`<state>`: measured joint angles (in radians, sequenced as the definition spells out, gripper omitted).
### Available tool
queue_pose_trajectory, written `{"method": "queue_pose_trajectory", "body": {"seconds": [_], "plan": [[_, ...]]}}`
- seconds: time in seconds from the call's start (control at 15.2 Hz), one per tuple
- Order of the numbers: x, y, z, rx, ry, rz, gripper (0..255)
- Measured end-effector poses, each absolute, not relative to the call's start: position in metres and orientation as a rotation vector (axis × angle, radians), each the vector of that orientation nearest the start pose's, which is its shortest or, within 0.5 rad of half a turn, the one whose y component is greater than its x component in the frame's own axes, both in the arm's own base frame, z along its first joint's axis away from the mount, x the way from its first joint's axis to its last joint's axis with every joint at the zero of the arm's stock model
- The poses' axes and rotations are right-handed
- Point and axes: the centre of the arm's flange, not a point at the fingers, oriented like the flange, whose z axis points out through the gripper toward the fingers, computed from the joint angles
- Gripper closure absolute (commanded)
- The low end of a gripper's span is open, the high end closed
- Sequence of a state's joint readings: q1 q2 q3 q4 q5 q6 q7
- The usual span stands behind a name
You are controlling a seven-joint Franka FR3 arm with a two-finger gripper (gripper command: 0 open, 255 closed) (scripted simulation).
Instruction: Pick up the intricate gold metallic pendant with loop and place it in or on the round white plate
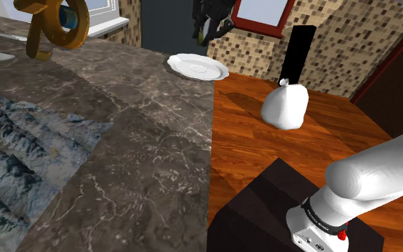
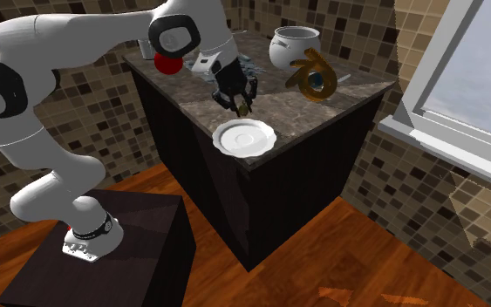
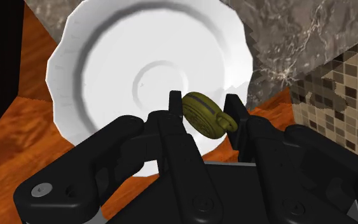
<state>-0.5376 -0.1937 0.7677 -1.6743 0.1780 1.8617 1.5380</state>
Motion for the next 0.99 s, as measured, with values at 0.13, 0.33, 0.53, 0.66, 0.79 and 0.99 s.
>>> {"method": "queue_pose_trajectory", "body": {"seconds": [0.13, 0.33, 0.53, 0.66, 0.79, 0.99], "plan": [[0.512, 0.165, 0.672, -2.255, 1.744, -0.251, 255], [0.513, 0.160, 0.655, -2.256, 1.743, -0.250, 255], [0.513, 0.158, 0.639, -2.256, 1.742, -0.250, 255], [0.513, 0.159, 0.630, -2.256, 1.742, -0.250, 255], [0.513, 0.159, 0.619, -2.256, 1.742, -0.250, 255], [0.513, 0.159, 0.611, -2.255, 1.742, -0.250, 255]]}}
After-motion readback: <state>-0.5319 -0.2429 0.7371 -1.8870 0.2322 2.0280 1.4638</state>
